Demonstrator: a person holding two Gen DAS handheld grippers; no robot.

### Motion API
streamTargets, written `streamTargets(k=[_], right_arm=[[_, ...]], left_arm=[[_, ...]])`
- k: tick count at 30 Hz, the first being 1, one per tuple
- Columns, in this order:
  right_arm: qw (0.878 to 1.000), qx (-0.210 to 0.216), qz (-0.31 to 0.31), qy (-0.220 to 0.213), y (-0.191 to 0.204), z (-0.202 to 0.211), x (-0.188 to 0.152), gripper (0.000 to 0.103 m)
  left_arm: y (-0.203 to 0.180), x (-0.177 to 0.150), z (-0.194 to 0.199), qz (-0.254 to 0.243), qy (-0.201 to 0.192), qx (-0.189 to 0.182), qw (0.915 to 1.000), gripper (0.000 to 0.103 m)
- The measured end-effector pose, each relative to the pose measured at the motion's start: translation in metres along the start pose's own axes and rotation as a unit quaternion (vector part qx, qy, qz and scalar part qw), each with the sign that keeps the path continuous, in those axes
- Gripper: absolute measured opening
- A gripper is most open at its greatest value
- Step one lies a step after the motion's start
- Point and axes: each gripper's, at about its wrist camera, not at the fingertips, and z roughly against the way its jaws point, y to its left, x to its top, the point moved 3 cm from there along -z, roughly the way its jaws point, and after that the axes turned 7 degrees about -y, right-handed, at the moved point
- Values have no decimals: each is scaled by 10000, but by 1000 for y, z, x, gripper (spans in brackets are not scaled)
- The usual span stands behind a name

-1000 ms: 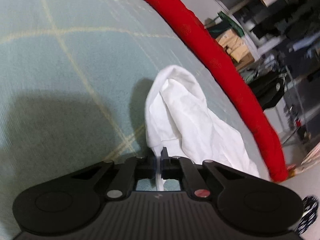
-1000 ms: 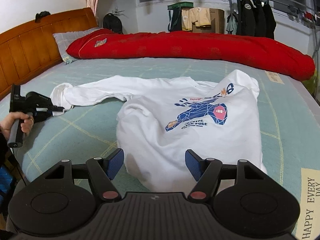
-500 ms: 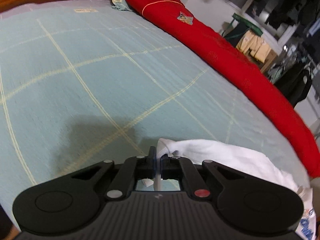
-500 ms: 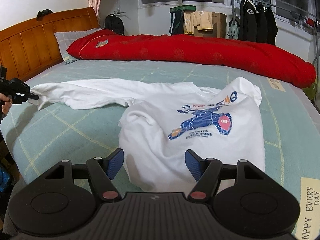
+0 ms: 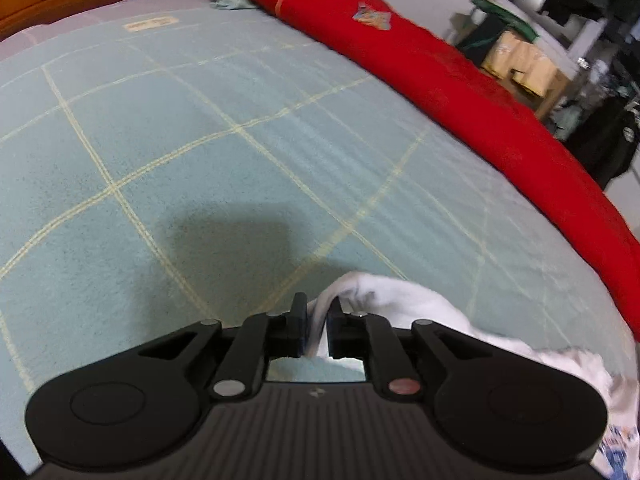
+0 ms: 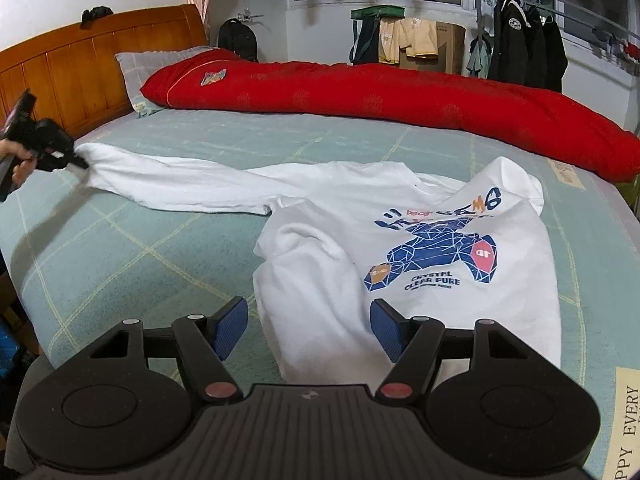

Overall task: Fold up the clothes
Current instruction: 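Pull the sleeve outward with the left tool to spread it flat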

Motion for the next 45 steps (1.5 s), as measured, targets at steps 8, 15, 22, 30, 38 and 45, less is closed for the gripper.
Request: streamTargets(k=[8,15,22,30,38,45], right_arm=[[9999,-71,25,90,1,-3,1,73],[10000,-19,-18,87,0,-8,2,73],[10000,54,10,35,5,-8,5,74],[9999,-24,73,-85,6,7,8,74],[9997,35,119,-223,6,10,9,74],[9996,42,45,-289,2,20,8,74]], left_arm=[[20,0,-32,844,-96,195,9962,19],[47,-30,-4,2158,-179,-591,9745,32],[54,-56,-26,2674,-64,-661,9613,35],[41,-53,-19,2064,-587,-343,9761,9],[54,-43,35,1615,-695,-345,9838,8],[62,-54,35,1598,-214,31,9869,12]])
